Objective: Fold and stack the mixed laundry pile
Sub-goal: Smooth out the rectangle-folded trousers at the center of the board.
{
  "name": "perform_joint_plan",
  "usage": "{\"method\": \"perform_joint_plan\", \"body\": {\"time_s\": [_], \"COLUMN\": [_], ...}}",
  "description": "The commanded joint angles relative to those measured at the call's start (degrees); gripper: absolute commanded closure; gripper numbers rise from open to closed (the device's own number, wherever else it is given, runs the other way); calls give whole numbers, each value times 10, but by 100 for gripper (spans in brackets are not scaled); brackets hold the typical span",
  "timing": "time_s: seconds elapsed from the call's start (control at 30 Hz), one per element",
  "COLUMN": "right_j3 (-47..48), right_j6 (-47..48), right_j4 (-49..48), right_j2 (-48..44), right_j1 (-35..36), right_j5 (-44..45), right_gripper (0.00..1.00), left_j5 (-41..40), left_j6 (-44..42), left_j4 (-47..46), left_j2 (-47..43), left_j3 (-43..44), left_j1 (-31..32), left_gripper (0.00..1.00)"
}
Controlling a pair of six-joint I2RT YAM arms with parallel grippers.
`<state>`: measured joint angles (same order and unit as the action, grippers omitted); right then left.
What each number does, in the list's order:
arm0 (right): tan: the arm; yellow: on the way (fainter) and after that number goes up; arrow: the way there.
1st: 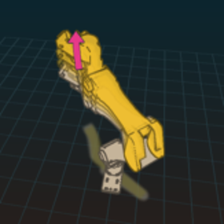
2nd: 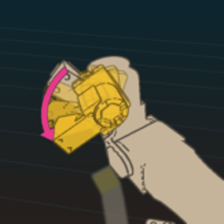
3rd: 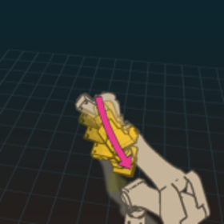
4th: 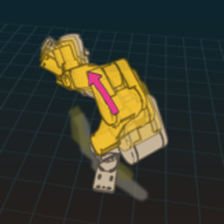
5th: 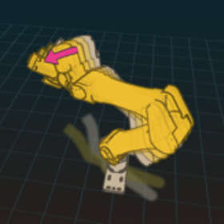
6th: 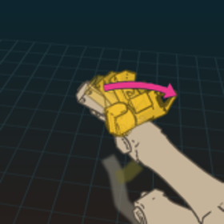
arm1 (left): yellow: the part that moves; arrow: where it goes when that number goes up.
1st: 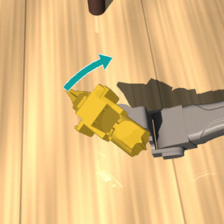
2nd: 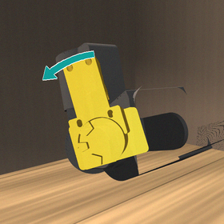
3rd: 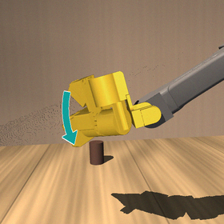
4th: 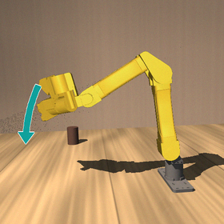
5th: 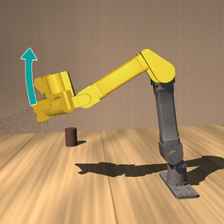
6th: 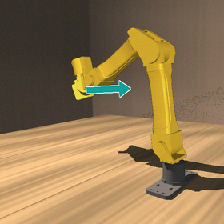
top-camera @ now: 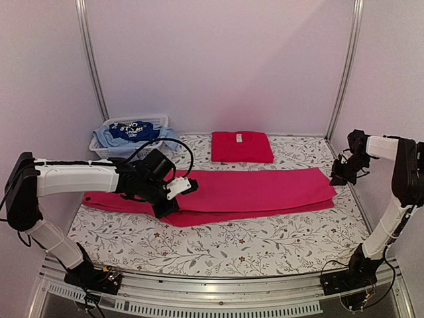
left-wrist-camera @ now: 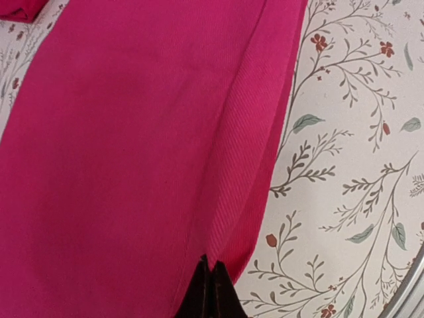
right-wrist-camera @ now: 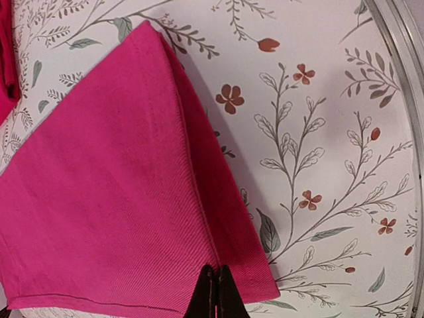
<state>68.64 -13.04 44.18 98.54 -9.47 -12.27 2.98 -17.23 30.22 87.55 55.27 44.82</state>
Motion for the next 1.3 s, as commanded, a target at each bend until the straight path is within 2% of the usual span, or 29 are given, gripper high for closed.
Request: {"method": "perform_joint_plan", "body": {"time_s": [0.0,0.13,0.27,0.43,0.57,0.73,0.83,0.93,0.97,1.0,1.03,1.07,1.1,1.17,1.27], "right_j3": [-42,-64,-37,27,-16,-61,-64,-55,-49,-42,-35,-27,-20,-8,8], "right_j6": [1,4,1,-2,1,1,10,8,6,2,0,-2,-1,2,10], "right_j4": [-17,-33,-15,31,13,-29,-33,-36,-37,-37,-38,-38,-37,-37,-38], "right_j2": [13,19,12,-39,-27,-3,16,22,23,24,24,24,24,25,49], "right_j1": [-7,-8,-11,-16,-32,-32,-33,-33,-33,-33,-33,-33,-33,-33,-33], "right_j5": [15,33,17,40,24,27,54,60,59,54,47,40,36,31,14], "right_gripper": [100,100,100,100,100,100,100,100,97,86,71,61,54,46,43], "left_j5": [33,37,26,21,45,45,42,21,21,20,19,18,15,2,-10], "left_j6": [7,24,29,38,39,41,37,51,59,67,76,84,91,116,168], "left_j4": [-5,-31,-29,-27,-26,-27,-36,-35,-37,-41,-47,-52,-58,-76,-104], "left_j2": [30,54,73,6,-8,47,71,81,76,67,55,42,26,-7,-46], "left_j3": [-2,-18,-20,-19,-35,-33,-30,-11,-6,0,5,9,11,11,3], "left_j1": [10,24,43,33,34,56,73,81,80,80,79,79,76,60,9], "left_gripper": [100,100,100,100,100,100,96,77,68,60,53,47,42,33,22]}}
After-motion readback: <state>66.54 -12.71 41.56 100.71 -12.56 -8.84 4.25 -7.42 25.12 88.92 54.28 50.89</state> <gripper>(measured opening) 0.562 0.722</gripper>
